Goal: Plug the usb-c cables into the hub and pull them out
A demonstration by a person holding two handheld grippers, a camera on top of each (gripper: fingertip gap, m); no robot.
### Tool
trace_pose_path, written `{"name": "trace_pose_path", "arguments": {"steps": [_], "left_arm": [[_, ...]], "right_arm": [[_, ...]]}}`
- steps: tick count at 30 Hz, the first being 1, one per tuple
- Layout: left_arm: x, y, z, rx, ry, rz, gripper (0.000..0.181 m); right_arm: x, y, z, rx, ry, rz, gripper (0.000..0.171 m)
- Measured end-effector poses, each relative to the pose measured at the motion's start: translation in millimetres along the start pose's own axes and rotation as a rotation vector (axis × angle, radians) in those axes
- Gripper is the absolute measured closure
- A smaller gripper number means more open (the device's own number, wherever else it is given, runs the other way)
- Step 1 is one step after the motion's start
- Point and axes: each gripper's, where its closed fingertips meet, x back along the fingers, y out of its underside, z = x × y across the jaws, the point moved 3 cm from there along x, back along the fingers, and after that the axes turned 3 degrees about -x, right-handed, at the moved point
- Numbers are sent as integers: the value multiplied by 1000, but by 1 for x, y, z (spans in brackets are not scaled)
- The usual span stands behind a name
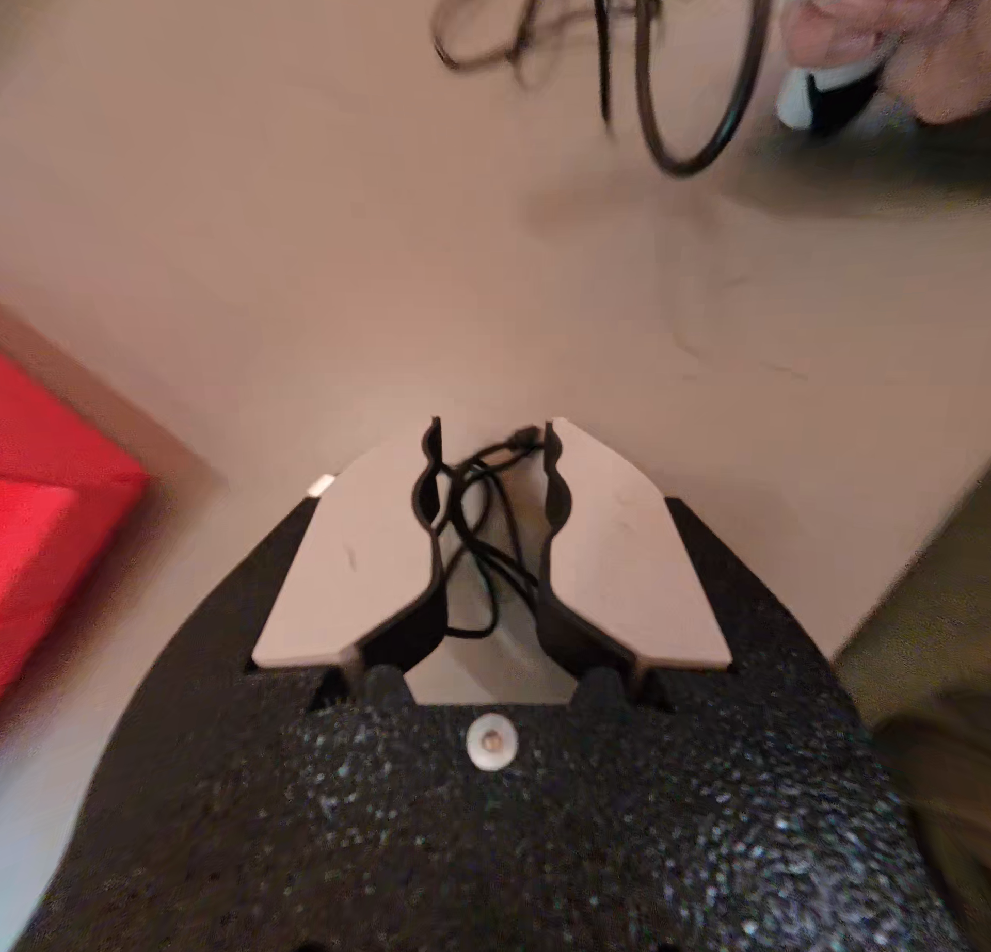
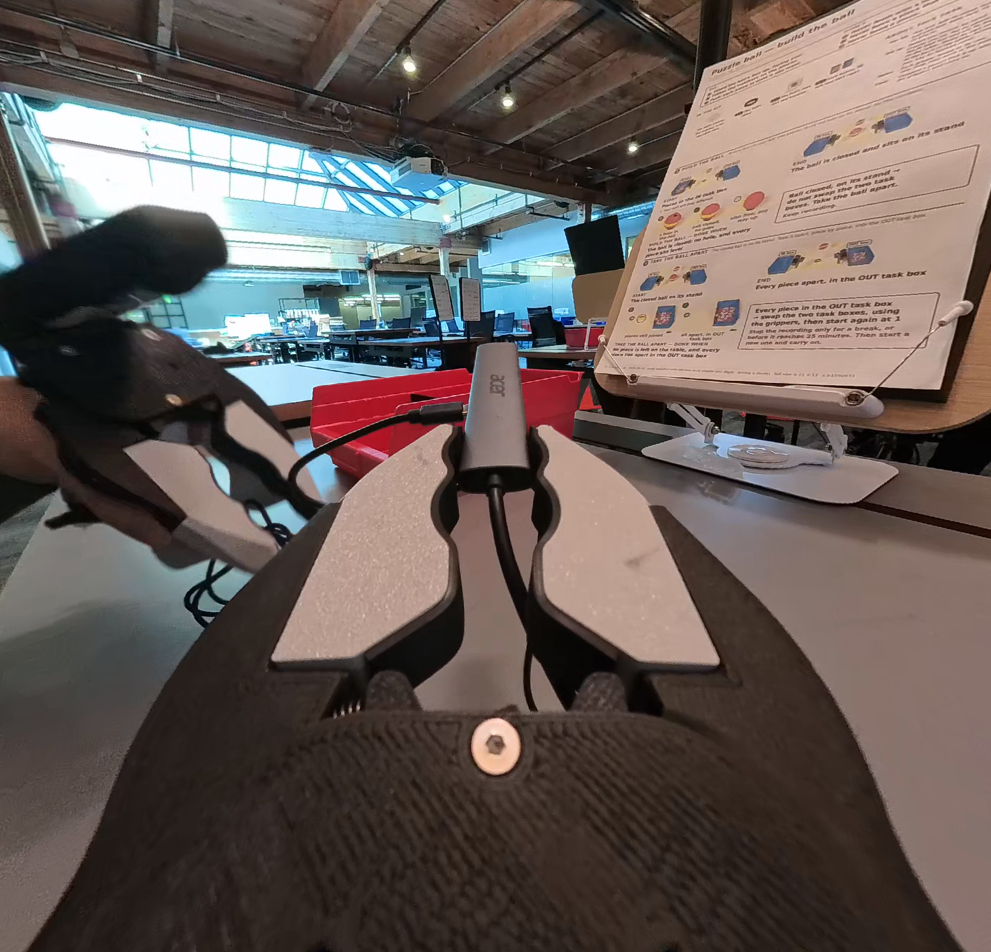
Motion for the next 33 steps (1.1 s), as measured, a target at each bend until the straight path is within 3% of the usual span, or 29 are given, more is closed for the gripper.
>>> {"name": "trace_pose_path", "arguments": {"steps": [1,6,12,18,23,29,33], "left_arm": [[-6,7,1,44,50,-38,146],[-15,14,6,168,149,-105,147],[15,-14,-11,263,348,-253,146],[9,-29,-15,240,443,-643,146],[-9,-11,-12,244,480,-918,146],[-18,1,-12,365,596,-943,141],[-20,10,-3,411,658,-950,152]], "right_arm": [[0,0,0,-3,0,-1,148],[0,0,0,-2,-5,-3,148],[0,0,-1,1,-5,0,148],[1,0,0,1,3,8,148],[4,-3,4,-25,23,32,148],[15,-9,22,-52,136,80,148],[19,-10,31,-118,131,102,148]]}}
